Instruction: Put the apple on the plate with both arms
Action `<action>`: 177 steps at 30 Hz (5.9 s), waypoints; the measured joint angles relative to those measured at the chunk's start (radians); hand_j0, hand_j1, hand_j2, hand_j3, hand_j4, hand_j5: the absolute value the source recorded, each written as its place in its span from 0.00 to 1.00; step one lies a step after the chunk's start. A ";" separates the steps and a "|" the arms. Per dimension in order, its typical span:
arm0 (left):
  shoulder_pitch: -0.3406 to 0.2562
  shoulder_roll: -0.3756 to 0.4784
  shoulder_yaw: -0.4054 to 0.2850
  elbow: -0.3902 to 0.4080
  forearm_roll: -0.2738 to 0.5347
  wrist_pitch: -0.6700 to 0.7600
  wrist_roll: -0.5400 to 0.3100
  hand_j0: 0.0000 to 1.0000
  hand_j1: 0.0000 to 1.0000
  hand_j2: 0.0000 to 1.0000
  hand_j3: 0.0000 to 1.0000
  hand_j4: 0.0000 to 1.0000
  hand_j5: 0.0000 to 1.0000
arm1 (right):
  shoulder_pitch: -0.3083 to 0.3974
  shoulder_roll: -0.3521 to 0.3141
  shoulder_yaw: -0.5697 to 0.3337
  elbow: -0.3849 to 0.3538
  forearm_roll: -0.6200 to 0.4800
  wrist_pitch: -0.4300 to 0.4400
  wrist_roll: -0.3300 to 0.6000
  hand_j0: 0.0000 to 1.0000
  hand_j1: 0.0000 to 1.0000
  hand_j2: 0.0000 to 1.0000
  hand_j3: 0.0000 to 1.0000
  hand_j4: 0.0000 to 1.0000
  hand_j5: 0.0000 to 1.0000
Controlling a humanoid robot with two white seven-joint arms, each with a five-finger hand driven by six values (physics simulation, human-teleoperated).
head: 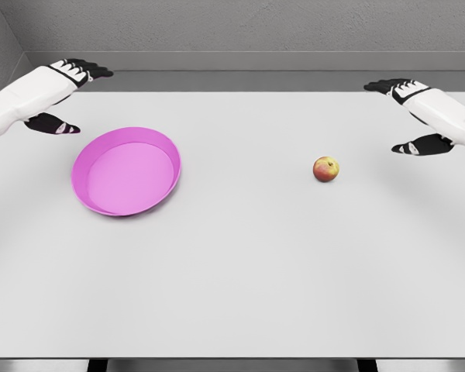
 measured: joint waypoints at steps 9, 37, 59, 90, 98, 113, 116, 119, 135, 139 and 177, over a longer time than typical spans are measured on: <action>0.000 0.001 0.005 -0.003 -0.004 0.000 -0.004 1.00 1.00 1.00 1.00 1.00 1.00 | -0.112 0.039 0.100 0.015 -0.007 0.297 0.031 1.00 1.00 1.00 1.00 1.00 1.00; 0.000 0.002 0.007 -0.001 -0.011 0.000 -0.005 1.00 1.00 1.00 1.00 1.00 1.00 | -0.364 0.281 0.424 0.208 -0.007 0.483 0.466 1.00 1.00 1.00 1.00 1.00 1.00; -0.002 0.003 0.007 0.000 -0.012 0.000 -0.005 1.00 1.00 1.00 1.00 1.00 1.00 | -0.379 0.247 0.413 0.115 -0.004 0.476 0.543 0.88 0.88 0.88 0.88 0.88 0.88; -0.002 0.004 0.007 0.000 -0.012 0.000 -0.005 1.00 1.00 1.00 1.00 1.00 1.00 | -0.382 0.236 0.421 0.064 -0.004 0.470 0.544 0.45 0.45 0.45 0.45 0.45 0.45; -0.002 0.004 0.007 0.000 -0.012 0.000 -0.005 1.00 1.00 1.00 1.00 1.00 1.00 | -0.384 0.236 0.418 0.024 -0.005 0.471 0.543 0.39 0.39 0.39 0.39 0.39 0.39; -0.002 0.014 0.007 0.006 -0.011 0.000 -0.005 1.00 1.00 1.00 1.00 1.00 1.00 | -0.385 0.235 0.397 -0.156 -0.007 0.473 0.543 0.32 0.32 0.32 0.32 0.32 0.32; -0.002 0.014 0.007 0.006 -0.011 0.000 -0.005 1.00 1.00 1.00 1.00 1.00 1.00 | -0.388 0.239 0.391 -0.202 -0.010 0.474 0.544 0.29 0.29 0.29 0.29 0.29 0.29; -0.002 0.014 0.007 0.006 -0.011 0.000 -0.005 1.00 1.00 1.00 1.00 1.00 1.00 | -0.394 0.245 0.389 -0.218 -0.010 0.475 0.543 0.30 0.30 0.30 0.30 0.30 0.30; -0.002 0.014 0.007 0.003 -0.011 0.000 -0.005 1.00 1.00 1.00 1.00 1.00 1.00 | -0.403 0.302 0.402 -0.240 -0.010 0.482 0.543 1.00 1.00 1.00 1.00 1.00 1.00; 0.000 0.014 0.007 0.003 -0.011 0.000 -0.005 1.00 1.00 1.00 1.00 1.00 1.00 | -0.402 0.301 0.400 -0.245 -0.010 0.479 0.543 1.00 1.00 1.00 1.00 1.00 1.00; -0.288 -0.448 -0.432 -0.052 -0.303 -0.002 -0.461 1.00 1.00 1.00 1.00 1.00 1.00 | -0.155 0.125 -0.122 -0.034 -0.009 0.232 0.543 1.00 1.00 1.00 1.00 1.00 1.00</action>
